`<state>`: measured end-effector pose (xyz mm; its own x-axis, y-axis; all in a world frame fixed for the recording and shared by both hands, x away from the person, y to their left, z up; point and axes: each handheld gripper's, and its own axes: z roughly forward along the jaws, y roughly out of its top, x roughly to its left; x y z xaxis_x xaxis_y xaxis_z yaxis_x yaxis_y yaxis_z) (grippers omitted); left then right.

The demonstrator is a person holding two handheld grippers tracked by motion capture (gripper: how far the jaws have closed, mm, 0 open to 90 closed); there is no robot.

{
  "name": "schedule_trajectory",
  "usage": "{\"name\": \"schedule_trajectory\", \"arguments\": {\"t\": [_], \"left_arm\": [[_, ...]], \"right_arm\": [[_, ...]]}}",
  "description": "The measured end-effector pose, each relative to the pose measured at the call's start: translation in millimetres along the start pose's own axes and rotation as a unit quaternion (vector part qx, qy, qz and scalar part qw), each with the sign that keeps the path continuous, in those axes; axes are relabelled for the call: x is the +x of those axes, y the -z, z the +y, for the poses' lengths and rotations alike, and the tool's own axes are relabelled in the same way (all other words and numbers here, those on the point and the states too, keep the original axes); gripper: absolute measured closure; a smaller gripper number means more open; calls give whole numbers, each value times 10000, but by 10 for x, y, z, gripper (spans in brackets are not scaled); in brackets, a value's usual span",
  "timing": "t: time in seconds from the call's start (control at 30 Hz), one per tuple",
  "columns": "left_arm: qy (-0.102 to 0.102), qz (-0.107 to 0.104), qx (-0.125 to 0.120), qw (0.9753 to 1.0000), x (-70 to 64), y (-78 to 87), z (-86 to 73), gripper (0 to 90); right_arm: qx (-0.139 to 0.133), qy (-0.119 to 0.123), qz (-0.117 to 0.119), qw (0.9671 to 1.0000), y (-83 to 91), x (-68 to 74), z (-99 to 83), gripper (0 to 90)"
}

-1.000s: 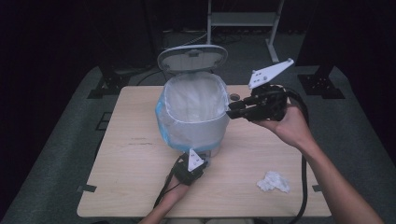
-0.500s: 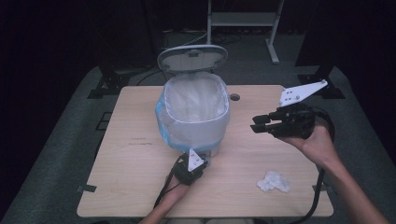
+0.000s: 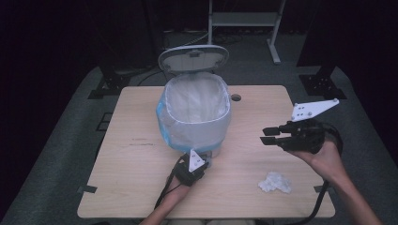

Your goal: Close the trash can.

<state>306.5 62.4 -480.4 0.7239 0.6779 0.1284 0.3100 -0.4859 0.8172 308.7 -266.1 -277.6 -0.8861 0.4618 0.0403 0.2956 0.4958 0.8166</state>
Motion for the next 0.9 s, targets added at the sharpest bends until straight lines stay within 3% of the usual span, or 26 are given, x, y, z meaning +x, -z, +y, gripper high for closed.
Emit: {"name": "schedule_trajectory", "arguments": {"t": [0.43, 0.9], "left_arm": [[-26, 10, 9, 10000, 4, 2, -1, 811], [-19, 4, 18, 10000, 4, 3, -1, 810]], "right_arm": [[-17, 31, -55, 10000, -120, 92, -466, 605], [120, -318, -193, 9992, -180, 37, -962, 595]]}}
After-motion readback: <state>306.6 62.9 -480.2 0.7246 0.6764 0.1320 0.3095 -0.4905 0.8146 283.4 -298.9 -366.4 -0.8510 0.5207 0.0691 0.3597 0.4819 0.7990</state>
